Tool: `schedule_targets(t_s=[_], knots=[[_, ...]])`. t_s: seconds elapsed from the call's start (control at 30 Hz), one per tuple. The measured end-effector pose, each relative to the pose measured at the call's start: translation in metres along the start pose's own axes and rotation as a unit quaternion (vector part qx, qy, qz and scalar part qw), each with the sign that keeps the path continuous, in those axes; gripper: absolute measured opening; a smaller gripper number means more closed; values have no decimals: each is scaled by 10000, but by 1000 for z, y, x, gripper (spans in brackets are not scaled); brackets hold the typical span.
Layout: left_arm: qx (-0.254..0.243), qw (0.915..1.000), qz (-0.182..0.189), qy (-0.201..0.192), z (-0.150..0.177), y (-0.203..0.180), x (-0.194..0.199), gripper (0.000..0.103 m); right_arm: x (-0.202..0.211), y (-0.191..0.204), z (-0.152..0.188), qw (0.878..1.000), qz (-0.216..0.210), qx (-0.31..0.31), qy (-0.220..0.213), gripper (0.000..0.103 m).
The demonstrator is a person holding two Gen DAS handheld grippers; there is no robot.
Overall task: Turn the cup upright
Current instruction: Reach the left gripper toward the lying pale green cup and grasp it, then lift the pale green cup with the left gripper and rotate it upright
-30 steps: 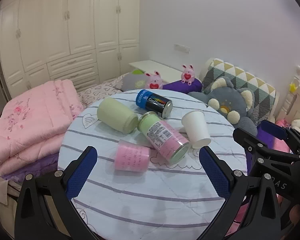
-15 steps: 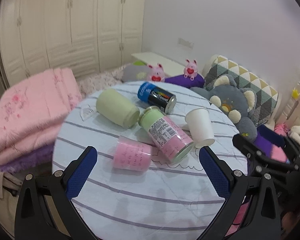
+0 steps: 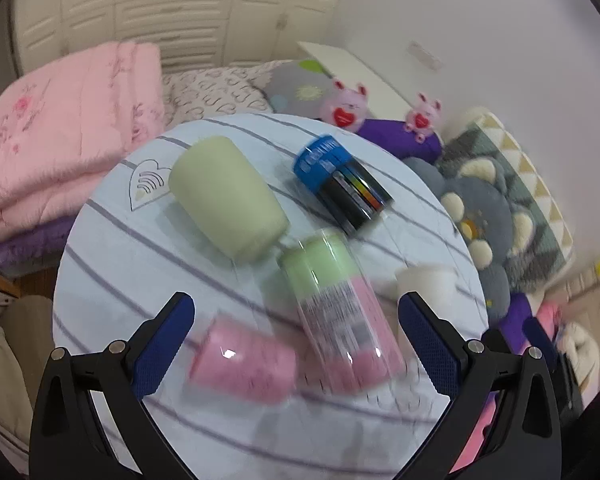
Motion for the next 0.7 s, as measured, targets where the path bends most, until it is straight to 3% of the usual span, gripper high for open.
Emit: schedule_targets(t_s=[0.1, 0.3, 0.53, 0.7], knots=[[132, 9998, -38, 142, -20, 2, -15, 103, -20, 4, -15, 9998, -104, 106, 111, 82], [520, 9959, -458, 583, -65, 8, -61, 103, -64, 21, -47, 9981, -262, 332, 457, 82], [1233, 9799, -782, 1356, -93, 28, -120, 103, -93, 31, -59, 9961, -472, 396, 639, 82], [1288, 9730, -1053, 1602, -95, 31, -143, 103, -105, 31, -56, 9943, -639, 366, 773, 82]])
Point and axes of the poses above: each gripper's, at about its wrist camera, not at the fingertips, and x roughly against the way its jaws point, y to its left, z to its underside, the point moved 1 cm from there along -x, roughly the way its jaws point, and after that the axes turned 13 degrees about x, right-handed, at the moved point
